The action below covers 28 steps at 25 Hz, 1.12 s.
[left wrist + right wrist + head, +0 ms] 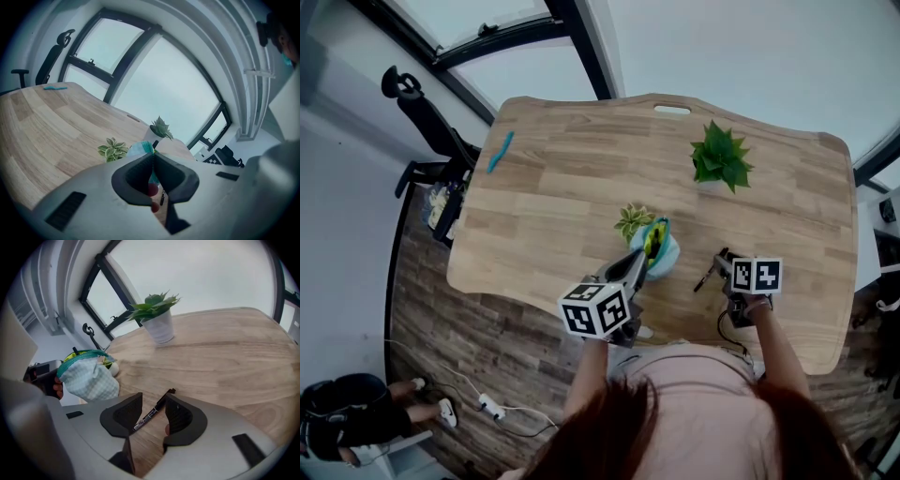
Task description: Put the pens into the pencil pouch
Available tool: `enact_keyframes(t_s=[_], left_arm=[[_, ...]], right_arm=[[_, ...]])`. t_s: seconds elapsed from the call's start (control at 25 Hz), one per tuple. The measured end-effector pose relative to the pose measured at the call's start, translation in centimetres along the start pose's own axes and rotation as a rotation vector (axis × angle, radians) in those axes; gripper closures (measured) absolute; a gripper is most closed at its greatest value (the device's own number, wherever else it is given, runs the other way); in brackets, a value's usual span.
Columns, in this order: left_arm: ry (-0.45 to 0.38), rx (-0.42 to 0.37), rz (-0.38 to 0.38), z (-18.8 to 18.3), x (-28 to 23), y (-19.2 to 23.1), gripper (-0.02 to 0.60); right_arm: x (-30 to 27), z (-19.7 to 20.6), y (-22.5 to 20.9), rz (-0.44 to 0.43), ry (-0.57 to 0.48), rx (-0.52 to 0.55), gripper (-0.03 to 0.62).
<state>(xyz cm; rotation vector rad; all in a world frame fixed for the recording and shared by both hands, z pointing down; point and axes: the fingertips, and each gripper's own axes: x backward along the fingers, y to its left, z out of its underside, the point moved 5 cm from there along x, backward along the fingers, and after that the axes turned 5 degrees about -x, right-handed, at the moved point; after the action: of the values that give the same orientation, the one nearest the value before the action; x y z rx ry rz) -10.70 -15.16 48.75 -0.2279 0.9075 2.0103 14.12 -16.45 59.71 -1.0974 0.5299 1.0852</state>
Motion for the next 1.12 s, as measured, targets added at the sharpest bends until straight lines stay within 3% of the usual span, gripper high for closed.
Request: enact_keyframes(t_s=[0.2, 0.56, 0.72, 0.88, 1.12], left_arm=[[0.011, 0.001, 0.009, -0.1, -0.2, 0.1, 0.569], [0.021, 0.005, 0.015, -0.4, -0.6, 0.6, 0.570], [0.027, 0.006, 0.022, -0.3, -0.8, 0.5, 0.569], [0.032, 0.012, 0.028, -0.2, -1.0, 0.5, 0.569], [0.030, 0.017, 0.028, 0.0, -1.1, 0.5, 0.570]], right_arm=[[-0.9, 0.7, -0.8, 0.024, 0.044, -0.087, 0.430], [-1.9, 0.9, -1.1, 0.071, 0.086, -0.116, 0.422], [-2.2, 0.8, -0.9, 0.122, 0.111, -0.077, 0.424], [-2.4, 0.8, -0.9, 0.201, 0.125, -0.006, 0.479], [-2.2, 0.8, -1.5, 0.245, 0.114, 0.008, 0.540]])
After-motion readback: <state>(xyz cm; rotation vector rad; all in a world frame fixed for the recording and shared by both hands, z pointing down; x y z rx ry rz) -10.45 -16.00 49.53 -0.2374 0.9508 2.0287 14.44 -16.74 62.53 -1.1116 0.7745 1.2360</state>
